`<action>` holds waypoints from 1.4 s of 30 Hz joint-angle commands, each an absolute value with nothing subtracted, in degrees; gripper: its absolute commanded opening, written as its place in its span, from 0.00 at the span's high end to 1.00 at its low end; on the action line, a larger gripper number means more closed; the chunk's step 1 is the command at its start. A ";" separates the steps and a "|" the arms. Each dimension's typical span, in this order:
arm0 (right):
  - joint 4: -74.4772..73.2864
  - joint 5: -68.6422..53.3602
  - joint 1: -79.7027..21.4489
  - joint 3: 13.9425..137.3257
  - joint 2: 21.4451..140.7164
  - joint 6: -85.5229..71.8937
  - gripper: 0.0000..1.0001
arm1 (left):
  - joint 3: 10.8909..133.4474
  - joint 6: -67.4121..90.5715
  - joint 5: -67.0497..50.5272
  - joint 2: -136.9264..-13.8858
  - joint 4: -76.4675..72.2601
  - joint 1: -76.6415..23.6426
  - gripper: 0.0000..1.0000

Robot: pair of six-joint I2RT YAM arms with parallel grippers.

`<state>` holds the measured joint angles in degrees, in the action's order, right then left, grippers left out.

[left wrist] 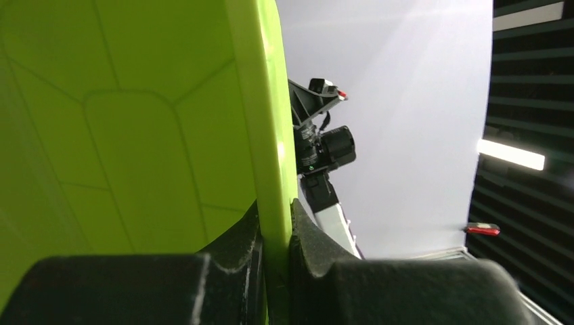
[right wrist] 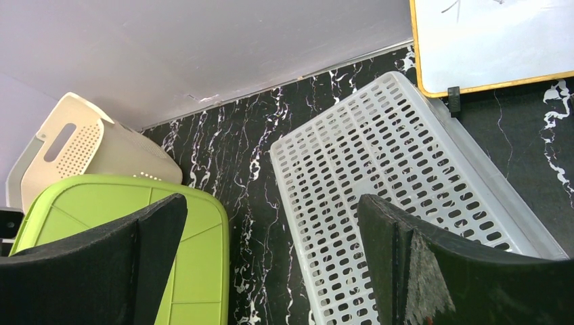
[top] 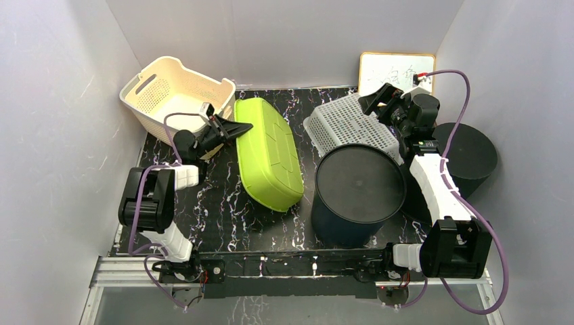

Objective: Turn the large container upside down

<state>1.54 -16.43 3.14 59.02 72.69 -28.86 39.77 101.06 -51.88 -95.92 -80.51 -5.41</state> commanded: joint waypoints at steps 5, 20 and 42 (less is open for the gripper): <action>5.66 -16.08 3.43 58.14 72.93 -28.30 0.02 | 42.79 59.21 -51.71 -89.52 -35.87 -5.89 0.72; 7.47 -16.92 3.38 56.80 73.65 -29.40 0.02 | 55.40 30.37 -30.15 -84.36 8.89 -5.89 0.45; 7.03 -17.31 3.42 59.08 74.71 -29.40 0.02 | 49.73 20.34 -22.83 -60.70 22.42 -12.81 0.43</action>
